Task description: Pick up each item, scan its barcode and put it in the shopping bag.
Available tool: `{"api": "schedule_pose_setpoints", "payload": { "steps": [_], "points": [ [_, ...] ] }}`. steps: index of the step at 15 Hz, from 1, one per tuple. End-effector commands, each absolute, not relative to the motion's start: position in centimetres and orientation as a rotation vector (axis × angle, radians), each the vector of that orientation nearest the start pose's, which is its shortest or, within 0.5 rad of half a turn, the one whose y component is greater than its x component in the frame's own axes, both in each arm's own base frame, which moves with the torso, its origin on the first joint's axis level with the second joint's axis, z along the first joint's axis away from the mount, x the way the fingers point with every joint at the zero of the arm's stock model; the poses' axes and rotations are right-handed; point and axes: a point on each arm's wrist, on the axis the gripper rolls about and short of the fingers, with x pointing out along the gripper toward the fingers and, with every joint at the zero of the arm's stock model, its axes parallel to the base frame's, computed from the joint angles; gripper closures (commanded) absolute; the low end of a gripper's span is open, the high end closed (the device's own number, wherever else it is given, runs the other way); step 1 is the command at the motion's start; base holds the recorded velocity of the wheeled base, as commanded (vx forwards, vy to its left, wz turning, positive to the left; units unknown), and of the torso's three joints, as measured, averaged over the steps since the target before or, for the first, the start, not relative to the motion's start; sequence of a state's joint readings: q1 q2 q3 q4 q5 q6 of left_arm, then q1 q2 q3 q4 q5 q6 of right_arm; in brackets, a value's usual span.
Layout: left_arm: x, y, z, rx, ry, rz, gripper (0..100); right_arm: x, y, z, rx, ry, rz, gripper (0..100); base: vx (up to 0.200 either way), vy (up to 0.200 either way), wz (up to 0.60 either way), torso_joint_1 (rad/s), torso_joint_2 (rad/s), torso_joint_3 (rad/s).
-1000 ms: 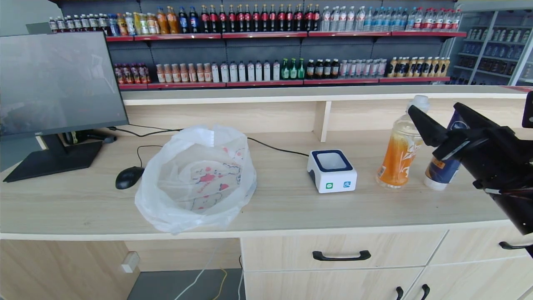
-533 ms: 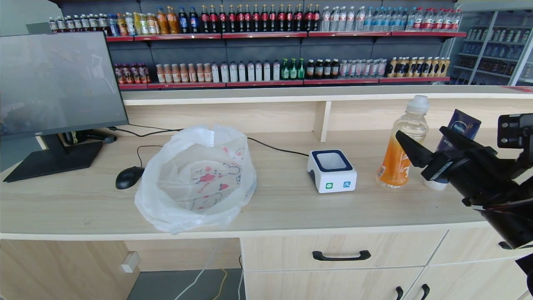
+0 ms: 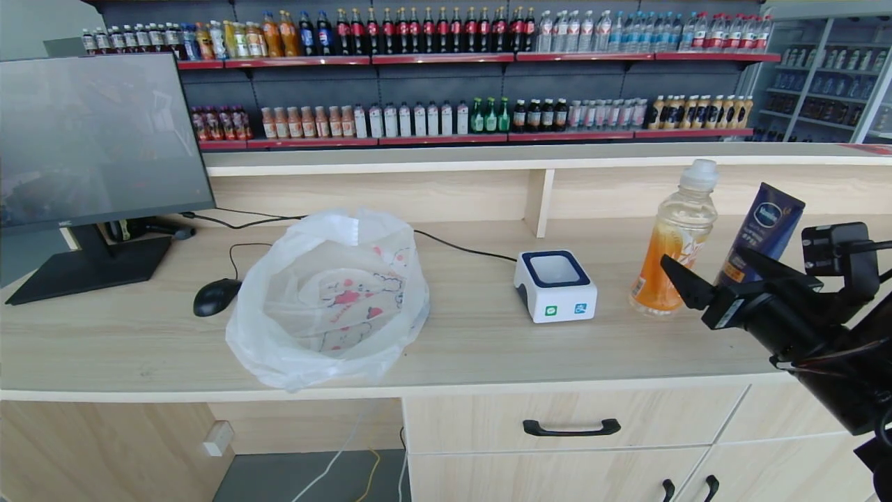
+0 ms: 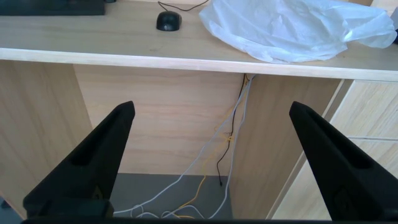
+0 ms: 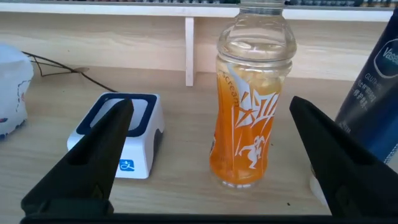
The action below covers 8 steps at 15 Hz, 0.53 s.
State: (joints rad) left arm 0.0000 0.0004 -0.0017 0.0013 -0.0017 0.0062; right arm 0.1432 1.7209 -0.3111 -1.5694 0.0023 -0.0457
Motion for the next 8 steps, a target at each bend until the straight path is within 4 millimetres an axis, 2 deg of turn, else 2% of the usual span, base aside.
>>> {"api": "schedule_pose_setpoints", "payload": {
  "steps": [1,8],
  "points": [
    [-2.3,0.0,7.6,0.006,0.0,-0.002,0,25.0,3.4,14.8,-0.036,-0.147,0.136,0,0.0,0.0,0.0,0.0,0.0,0.0],
    [-2.3,0.0,7.6,0.006,0.0,-0.002,0,28.4,3.5,13.8,-0.03,-0.136,0.121,0,0.0,0.0,0.0,0.0,0.0,0.0]
  ]
}}
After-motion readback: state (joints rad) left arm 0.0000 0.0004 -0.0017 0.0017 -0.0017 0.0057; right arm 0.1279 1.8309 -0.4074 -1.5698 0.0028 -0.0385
